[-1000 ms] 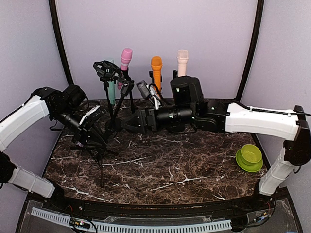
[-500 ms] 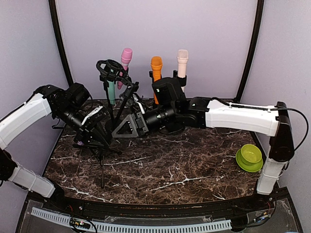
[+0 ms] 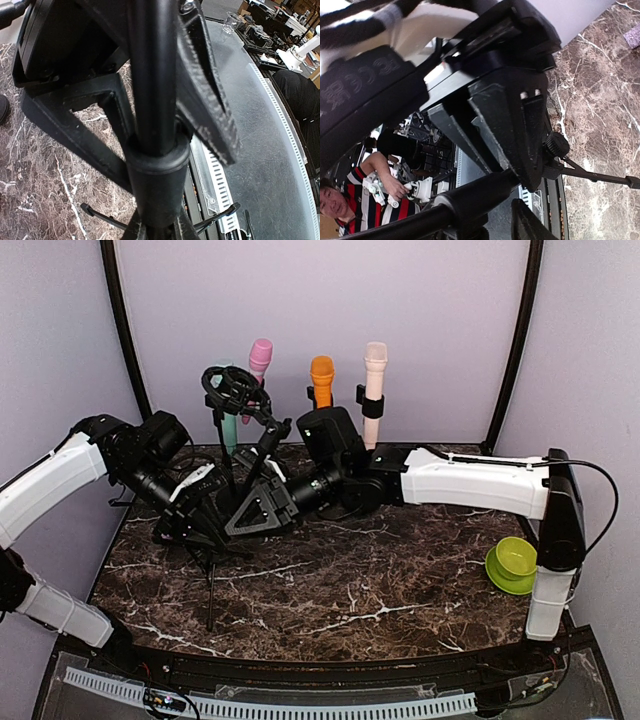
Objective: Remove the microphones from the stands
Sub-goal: Unscrew the knob on the stand of the microphone stand.
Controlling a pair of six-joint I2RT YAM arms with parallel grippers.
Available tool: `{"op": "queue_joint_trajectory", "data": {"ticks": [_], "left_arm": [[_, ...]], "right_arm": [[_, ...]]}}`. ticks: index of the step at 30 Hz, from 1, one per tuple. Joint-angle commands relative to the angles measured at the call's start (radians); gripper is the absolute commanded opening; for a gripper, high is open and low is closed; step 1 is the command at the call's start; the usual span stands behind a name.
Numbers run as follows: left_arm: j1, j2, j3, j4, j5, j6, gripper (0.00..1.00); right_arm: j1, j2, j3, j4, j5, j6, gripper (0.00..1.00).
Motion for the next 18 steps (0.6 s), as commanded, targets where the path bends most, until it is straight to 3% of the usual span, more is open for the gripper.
{"op": "queue_joint_trajectory", "data": {"ticks": [1,3,15,18], "left_arm": [[-0.005,-0.039,0.026,-0.024,0.035,0.044,0.0],[-0.005,-0.04,0.027,-0.023,0.04,0.042,0.0],[-0.005,-0.046,0.031,-0.02,0.048,0.033,0.0],[-0.005,-0.051,0.027,-0.016,0.045,0.033,0.0]], "right_arm": [[-0.005,-0.019,0.022,-0.001,-0.039,-0.002,0.4],[-0.004,-0.024,0.017,0.007,-0.055,0.001,0.31],[0.005,-0.062,-0.056,0.083,-0.062,0.023,0.3],[0.005,-0.064,-0.049,0.067,-0.042,0.017,0.21]]}}
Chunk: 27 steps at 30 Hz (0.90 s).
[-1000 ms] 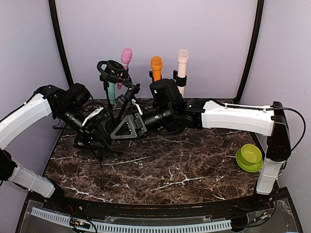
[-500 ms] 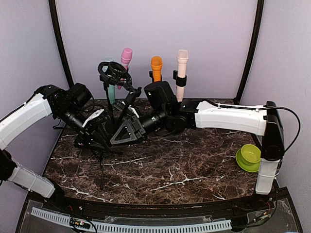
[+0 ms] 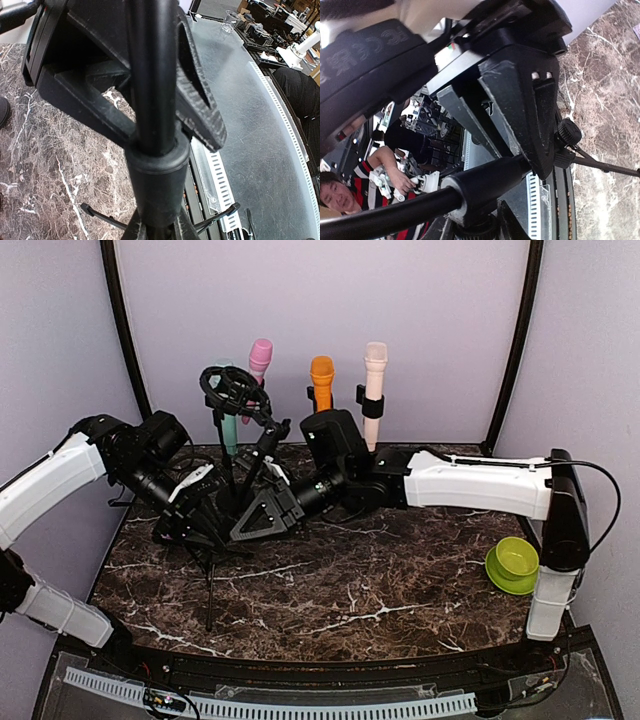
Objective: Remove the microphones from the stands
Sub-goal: Unscrew the knob on the stand of the microphone stand.
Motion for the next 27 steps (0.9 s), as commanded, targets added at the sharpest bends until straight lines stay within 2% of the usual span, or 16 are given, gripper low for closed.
{"op": "queue_joint_trajectory", "data": {"ticks": [1,10,14,17,19,21,24,27], "left_arm": [[-0.004,-0.047,0.025,-0.011,0.047,0.017,0.0],[-0.007,-0.05,0.03,-0.008,0.047,0.013,0.0],[-0.007,-0.054,0.027,-0.008,0.047,0.026,0.0],[-0.007,-0.061,0.021,-0.004,0.041,0.04,0.0],[-0.006,-0.062,0.02,-0.003,0.043,0.044,0.0],[-0.007,-0.06,0.024,-0.006,0.045,0.042,0.0],[-0.007,-0.058,0.03,-0.012,0.049,0.042,0.0],[-0.009,-0.058,0.031,-0.012,0.048,0.042,0.0]], "right_arm": [[0.005,-0.044,-0.006,0.032,0.013,-0.001,0.16],[0.009,-0.065,-0.046,0.086,0.006,0.025,0.12],[0.011,-0.067,-0.045,0.099,-0.001,0.033,0.19],[0.016,-0.066,-0.044,0.108,-0.008,0.042,0.29],[0.018,-0.064,-0.043,0.111,-0.01,0.042,0.31],[0.019,-0.064,-0.044,0.109,-0.011,0.04,0.29],[0.019,-0.071,-0.059,0.124,-0.011,0.04,0.14],[0.018,-0.073,-0.062,0.123,-0.018,0.037,0.13]]}}
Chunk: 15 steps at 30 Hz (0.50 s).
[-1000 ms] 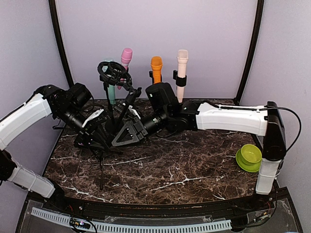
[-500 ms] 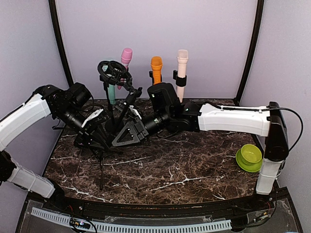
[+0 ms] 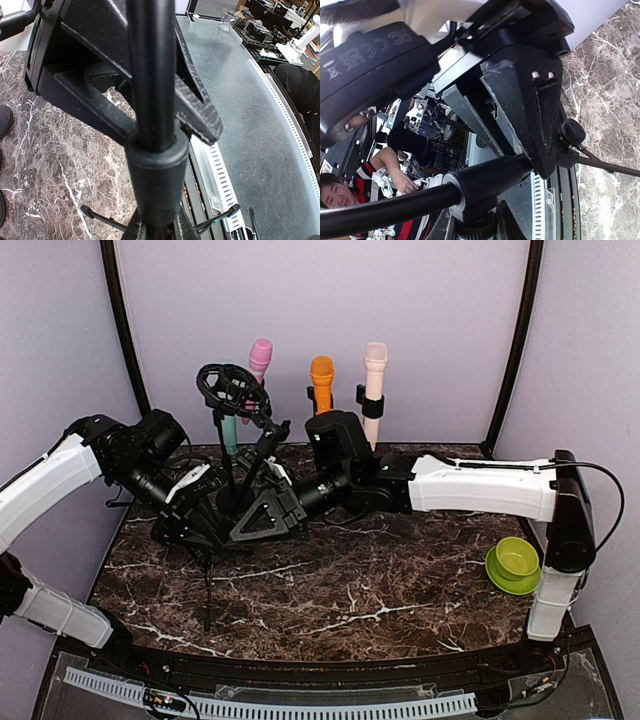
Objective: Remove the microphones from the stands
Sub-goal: Unscrew the knob on the stand of the microphone stand.
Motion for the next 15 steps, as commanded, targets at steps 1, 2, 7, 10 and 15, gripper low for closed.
{"op": "queue_joint_trajectory", "data": {"ticks": [1,2,7,10,15], "left_arm": [[-0.003,-0.035,0.03,-0.018,0.047,0.022,0.0],[-0.004,-0.036,0.029,-0.019,0.047,0.022,0.0],[-0.004,-0.043,0.028,-0.003,0.052,0.026,0.0],[-0.004,-0.058,0.024,0.026,0.054,0.059,0.0],[-0.007,-0.103,0.002,0.114,0.057,0.105,0.0]], "right_arm": [[0.006,-0.047,-0.011,0.036,-0.022,-0.013,0.11],[0.007,-0.048,-0.01,0.032,-0.019,-0.017,0.05],[0.008,-0.044,-0.004,0.065,-0.036,0.006,0.0],[0.012,-0.042,-0.02,0.148,-0.072,0.066,0.0],[0.027,-0.019,-0.026,0.236,-0.129,0.142,0.0]]}}
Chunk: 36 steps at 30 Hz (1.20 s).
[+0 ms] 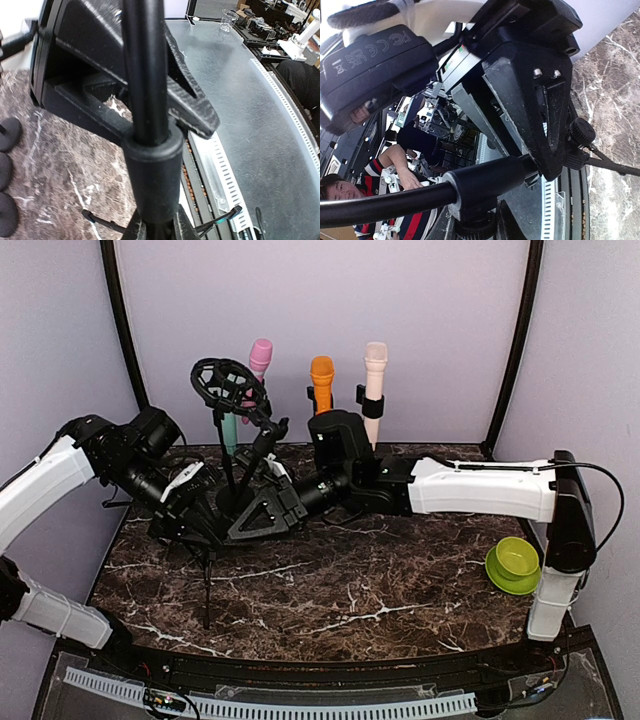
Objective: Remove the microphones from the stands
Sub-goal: Unscrew the knob on the stand of the microphone stand.
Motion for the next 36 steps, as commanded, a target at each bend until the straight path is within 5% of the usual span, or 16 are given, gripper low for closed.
{"op": "queue_joint_trajectory", "data": {"ticks": [1,16,23,36], "left_arm": [[-0.006,-0.079,-0.001,0.113,0.051,0.097,0.0],[-0.044,-0.151,-0.08,0.31,0.029,0.315,0.0],[-0.064,-0.166,-0.118,0.393,0.014,0.417,0.0],[-0.071,-0.264,-0.266,0.653,-0.004,0.61,0.0]], "right_arm": [[0.025,-0.011,-0.012,0.178,-0.104,0.103,0.0],[0.057,0.09,-0.06,0.806,-0.199,0.622,0.0],[0.066,0.2,-0.035,1.384,-0.163,1.091,0.0],[0.094,0.289,0.055,1.533,-0.15,1.28,0.0]]}}
